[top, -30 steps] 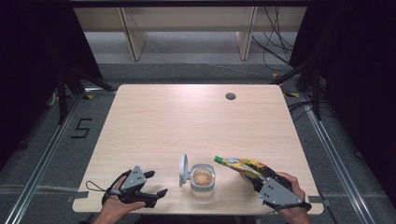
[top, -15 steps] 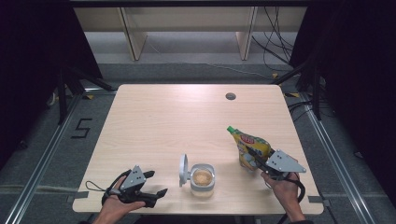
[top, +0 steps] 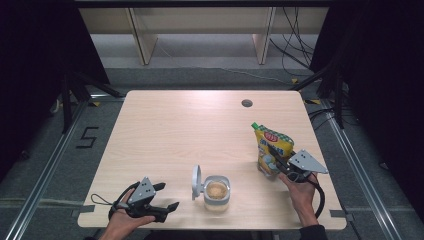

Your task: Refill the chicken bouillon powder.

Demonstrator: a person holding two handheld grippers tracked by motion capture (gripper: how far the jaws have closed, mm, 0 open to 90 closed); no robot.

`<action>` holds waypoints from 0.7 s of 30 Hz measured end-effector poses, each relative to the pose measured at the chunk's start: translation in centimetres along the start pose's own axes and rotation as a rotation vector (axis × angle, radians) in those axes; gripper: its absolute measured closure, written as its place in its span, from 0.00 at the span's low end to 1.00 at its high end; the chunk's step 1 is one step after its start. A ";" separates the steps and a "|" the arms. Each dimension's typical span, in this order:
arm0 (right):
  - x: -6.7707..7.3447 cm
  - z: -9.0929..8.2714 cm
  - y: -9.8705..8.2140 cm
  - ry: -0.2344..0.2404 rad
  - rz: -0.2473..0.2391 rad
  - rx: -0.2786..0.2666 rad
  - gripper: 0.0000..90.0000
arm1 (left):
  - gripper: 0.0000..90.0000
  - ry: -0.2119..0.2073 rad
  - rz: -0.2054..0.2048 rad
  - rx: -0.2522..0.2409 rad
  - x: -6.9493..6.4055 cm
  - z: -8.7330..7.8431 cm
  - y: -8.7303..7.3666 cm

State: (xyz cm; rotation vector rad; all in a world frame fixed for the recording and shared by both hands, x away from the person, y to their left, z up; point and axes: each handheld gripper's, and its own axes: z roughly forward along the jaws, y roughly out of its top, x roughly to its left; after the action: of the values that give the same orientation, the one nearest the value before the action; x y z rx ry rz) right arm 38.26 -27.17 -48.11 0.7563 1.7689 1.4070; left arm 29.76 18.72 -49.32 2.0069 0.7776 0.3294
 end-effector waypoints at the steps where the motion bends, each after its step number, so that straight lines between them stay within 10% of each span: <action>1: 0.0 0.2 -0.1 -0.001 0.019 -0.005 0.91 | 0.21 0.004 -0.001 -0.005 0.0 0.0 0.0; 5: 0.1 0.4 -0.3 -0.005 0.105 0.001 0.91 | 0.21 -0.002 -0.007 -0.007 -0.2 0.0 0.0; 15: 0.5 -0.6 -0.3 -0.019 0.001 0.021 0.90 | 0.21 -0.001 0.020 -0.008 0.1 -0.2 0.1; 21: 0.4 -1.5 -0.6 -0.035 0.026 0.041 0.89 | 0.22 -0.003 -0.005 -0.011 -0.1 -0.1 0.0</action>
State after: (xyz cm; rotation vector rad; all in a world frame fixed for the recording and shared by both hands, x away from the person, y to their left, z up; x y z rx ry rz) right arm 36.74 -27.79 -48.53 0.8233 1.7715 1.3706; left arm 29.63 18.72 -49.26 1.9948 0.7769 0.3273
